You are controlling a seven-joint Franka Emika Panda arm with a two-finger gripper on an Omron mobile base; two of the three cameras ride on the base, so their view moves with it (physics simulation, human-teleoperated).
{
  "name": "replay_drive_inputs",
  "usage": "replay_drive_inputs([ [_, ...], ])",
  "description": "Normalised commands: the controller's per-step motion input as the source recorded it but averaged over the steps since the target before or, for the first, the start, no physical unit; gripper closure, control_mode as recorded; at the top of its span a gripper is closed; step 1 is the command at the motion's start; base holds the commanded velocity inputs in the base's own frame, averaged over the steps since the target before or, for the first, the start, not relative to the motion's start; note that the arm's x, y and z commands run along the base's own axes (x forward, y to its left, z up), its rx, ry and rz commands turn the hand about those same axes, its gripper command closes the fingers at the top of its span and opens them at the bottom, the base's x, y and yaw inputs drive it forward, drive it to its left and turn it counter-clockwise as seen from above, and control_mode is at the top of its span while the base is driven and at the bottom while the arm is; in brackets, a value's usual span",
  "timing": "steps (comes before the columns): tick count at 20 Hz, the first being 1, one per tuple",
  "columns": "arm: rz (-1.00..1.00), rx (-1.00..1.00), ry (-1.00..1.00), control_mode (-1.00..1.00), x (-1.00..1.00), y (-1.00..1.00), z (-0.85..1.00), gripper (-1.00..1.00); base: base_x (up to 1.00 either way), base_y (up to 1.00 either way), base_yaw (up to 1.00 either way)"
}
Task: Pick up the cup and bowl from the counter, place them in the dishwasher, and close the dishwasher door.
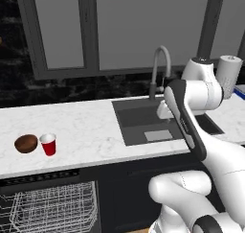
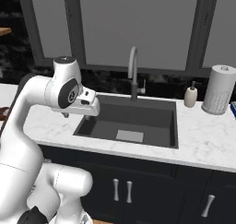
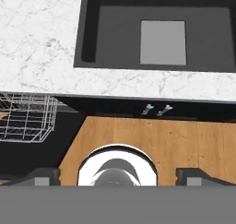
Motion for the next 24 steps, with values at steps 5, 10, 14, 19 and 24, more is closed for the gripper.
replay_drive_inputs([
  [5,0.0,0.0,0.0,1.0,0.0,0.0,0.0,-1.0,-0.25,0.0,0.2],
  [10,0.0,0.0,0.0,1.0,0.0,0.0,0.0,-1.0,-0.05,0.0,0.4],
  [14,0.0,0.0,0.0,1.0,0.0,0.0,0.0,-1.0,0.0,0.0,0.49],
  [19,0.0,0.0,0.0,1.0,0.0,0.0,0.0,-1.0,0.0,0.0,0.52],
  [24,0.0,0.0,0.0,1.0,0.0,0.0,0.0,-1.0,0.0,0.0,0.52],
])
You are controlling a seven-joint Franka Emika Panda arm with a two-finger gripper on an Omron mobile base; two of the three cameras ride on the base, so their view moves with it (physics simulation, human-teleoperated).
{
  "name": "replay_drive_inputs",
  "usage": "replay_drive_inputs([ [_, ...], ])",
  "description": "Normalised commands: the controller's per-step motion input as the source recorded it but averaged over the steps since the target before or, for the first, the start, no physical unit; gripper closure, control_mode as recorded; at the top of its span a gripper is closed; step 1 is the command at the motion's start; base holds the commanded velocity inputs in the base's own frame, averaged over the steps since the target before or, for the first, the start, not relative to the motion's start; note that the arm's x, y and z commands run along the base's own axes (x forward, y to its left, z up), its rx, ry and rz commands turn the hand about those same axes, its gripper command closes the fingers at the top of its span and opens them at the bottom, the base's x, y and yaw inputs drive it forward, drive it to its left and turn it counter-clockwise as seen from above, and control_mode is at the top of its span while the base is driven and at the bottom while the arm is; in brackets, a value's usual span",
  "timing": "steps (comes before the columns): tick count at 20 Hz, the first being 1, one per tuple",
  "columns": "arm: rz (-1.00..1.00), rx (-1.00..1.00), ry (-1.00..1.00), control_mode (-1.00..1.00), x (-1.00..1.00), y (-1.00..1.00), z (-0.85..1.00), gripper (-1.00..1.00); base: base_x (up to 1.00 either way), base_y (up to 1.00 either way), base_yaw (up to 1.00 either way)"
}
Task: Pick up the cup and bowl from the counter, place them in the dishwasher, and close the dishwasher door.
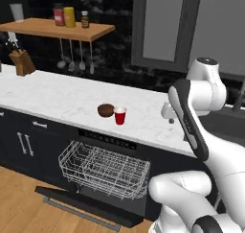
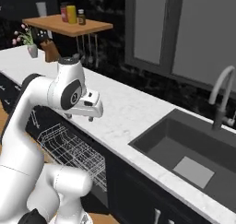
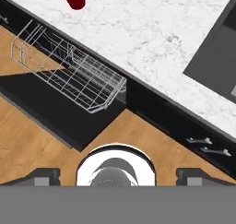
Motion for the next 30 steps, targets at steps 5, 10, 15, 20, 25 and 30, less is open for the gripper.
replay_drive_inputs([
  [5,0.0,0.0,0.0,1.0,0.0,0.0,0.0,-1.0,-0.01,-0.05,0.48],
  [10,0.0,0.0,0.0,1.0,0.0,0.0,0.0,-1.0,0.0,-0.24,0.41],
  [15,0.0,0.0,0.0,1.0,0.0,0.0,0.0,-1.0,-0.01,-0.39,0.32],
  [20,0.0,0.0,0.0,1.0,0.0,0.0,0.0,-1.0,-0.02,-0.51,0.27],
  [25,0.0,0.0,0.0,1.0,0.0,0.0,0.0,-1.0,-0.07,-0.71,0.19],
  [30,0.0,0.0,0.0,1.0,0.0,0.0,0.0,-1.0,0.0,-0.6,0.15],
])
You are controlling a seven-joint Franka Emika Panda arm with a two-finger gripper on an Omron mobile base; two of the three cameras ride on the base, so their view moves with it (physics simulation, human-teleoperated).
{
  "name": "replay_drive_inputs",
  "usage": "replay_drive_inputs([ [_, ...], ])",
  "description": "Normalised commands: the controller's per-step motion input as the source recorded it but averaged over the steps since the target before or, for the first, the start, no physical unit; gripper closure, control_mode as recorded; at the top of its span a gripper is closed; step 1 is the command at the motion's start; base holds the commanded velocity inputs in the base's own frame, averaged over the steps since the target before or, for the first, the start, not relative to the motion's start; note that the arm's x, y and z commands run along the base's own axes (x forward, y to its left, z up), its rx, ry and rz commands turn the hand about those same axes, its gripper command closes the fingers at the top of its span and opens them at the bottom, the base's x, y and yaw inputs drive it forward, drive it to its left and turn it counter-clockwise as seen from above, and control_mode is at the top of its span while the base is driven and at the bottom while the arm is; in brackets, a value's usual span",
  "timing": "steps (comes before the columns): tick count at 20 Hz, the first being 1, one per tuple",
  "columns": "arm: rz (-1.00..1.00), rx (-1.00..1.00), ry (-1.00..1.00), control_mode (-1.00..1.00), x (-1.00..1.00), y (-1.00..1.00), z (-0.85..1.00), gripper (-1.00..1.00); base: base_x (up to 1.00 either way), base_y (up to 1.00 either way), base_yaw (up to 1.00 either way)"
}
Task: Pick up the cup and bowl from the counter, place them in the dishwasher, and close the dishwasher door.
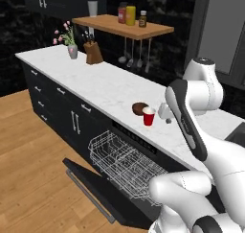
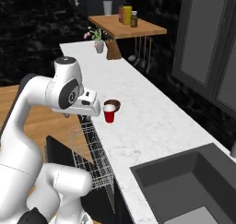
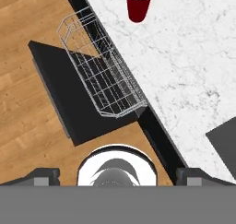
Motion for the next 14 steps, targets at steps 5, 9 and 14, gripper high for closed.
replay_drive_inputs([
  [5,0.0,0.0,0.0,1.0,0.0,0.0,0.0,-1.0,0.12,-0.08,0.13],
  [9,0.0,0.0,0.0,1.0,0.0,0.0,0.0,-1.0,0.16,-0.06,0.15],
  [14,0.0,0.0,0.0,1.0,0.0,0.0,0.0,-1.0,0.14,-0.04,0.14],
])
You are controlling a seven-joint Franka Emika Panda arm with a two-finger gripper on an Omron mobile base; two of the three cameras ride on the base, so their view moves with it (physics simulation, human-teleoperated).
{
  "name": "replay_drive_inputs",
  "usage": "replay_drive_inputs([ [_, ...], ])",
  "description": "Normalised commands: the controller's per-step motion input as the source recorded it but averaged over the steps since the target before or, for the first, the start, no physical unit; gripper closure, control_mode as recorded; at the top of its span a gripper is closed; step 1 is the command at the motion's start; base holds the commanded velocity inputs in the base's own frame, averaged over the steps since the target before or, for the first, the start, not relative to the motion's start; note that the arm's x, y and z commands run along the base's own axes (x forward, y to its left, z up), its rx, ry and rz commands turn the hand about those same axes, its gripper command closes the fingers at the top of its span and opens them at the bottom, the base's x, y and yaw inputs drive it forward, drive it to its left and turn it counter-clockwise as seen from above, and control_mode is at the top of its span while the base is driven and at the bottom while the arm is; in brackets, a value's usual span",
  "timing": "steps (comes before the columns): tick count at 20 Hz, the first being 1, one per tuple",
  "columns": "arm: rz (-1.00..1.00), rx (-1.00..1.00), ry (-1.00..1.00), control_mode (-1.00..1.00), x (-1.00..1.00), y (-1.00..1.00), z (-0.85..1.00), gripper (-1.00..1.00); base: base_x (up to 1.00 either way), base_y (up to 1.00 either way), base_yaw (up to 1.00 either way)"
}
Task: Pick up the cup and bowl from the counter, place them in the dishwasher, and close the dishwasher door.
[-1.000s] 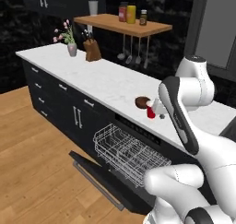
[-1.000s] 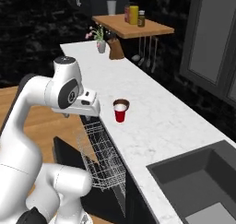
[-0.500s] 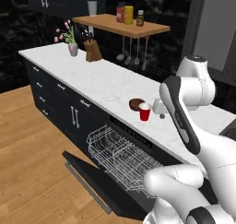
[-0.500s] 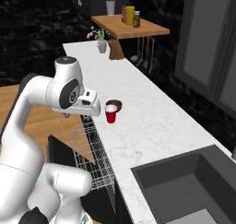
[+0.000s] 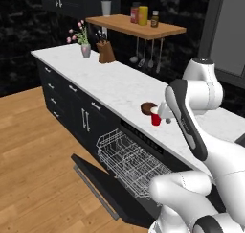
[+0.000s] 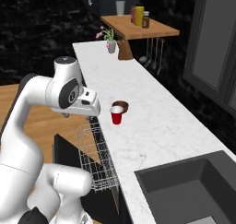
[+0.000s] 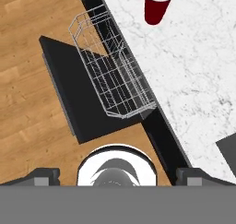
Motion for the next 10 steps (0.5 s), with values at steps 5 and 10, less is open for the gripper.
replay_drive_inputs([
  [5,0.03,0.0,0.0,-1.0,0.06,0.0,-0.06,-1.0,0.07,0.0,0.03],
  [10,0.04,0.0,0.0,-1.0,0.0,0.0,0.0,-1.0,0.0,0.0,0.0],
])
